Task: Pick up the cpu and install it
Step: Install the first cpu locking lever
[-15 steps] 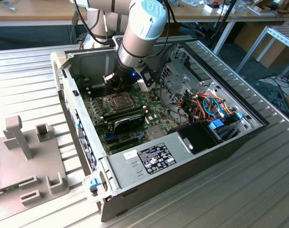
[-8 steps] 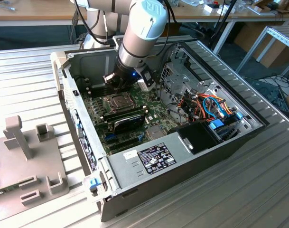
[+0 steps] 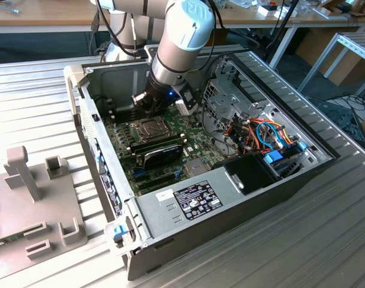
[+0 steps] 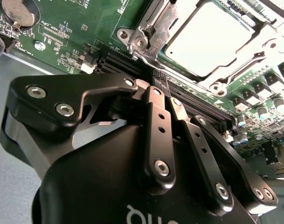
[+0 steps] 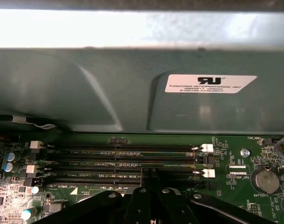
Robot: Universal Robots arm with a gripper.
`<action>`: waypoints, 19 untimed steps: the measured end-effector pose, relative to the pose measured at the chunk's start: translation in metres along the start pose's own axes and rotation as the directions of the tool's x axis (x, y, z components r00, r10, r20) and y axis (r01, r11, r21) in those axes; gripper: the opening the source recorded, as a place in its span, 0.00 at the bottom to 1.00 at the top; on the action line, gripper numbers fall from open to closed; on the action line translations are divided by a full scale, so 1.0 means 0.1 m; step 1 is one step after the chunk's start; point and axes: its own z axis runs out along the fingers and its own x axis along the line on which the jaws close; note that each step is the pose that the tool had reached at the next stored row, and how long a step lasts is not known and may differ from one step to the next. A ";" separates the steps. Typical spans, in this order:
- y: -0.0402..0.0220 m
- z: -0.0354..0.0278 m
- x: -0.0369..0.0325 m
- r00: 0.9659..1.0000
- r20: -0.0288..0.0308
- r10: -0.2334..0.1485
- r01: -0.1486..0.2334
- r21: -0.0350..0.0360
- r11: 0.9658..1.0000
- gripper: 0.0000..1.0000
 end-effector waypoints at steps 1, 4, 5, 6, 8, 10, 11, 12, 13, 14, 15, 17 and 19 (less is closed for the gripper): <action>0.000 0.001 -0.002 1.000 0.000 0.000 0.000 0.000 1.000 0.11; 0.000 0.000 -0.007 1.000 0.000 0.000 0.000 0.000 1.000 0.11; 0.000 0.000 -0.008 1.000 0.000 0.000 0.000 0.000 1.000 0.11; 0.000 0.000 -0.011 1.000 0.000 0.000 0.000 0.000 1.000 0.11; 0.000 0.000 -0.018 1.000 0.000 0.000 0.000 0.000 1.000 0.11; 0.000 0.000 -0.027 1.000 0.000 0.000 0.000 0.000 1.000 0.11; 0.000 0.000 -0.030 1.000 0.000 0.000 0.000 0.000 1.000 0.11; 0.000 0.001 -0.031 1.000 0.001 0.000 0.000 0.000 1.000 0.11; 0.000 0.001 -0.032 1.000 0.001 0.000 0.000 0.000 1.000 0.11; 0.000 0.001 -0.034 1.000 0.002 0.000 0.000 0.001 1.000 0.11; 0.000 0.002 -0.034 1.000 0.003 0.000 0.000 0.001 1.000 0.11; 0.000 0.002 -0.035 1.000 0.003 0.000 0.000 0.001 1.000 0.11; 0.000 0.003 -0.035 1.000 0.003 0.000 0.000 0.001 1.000 0.11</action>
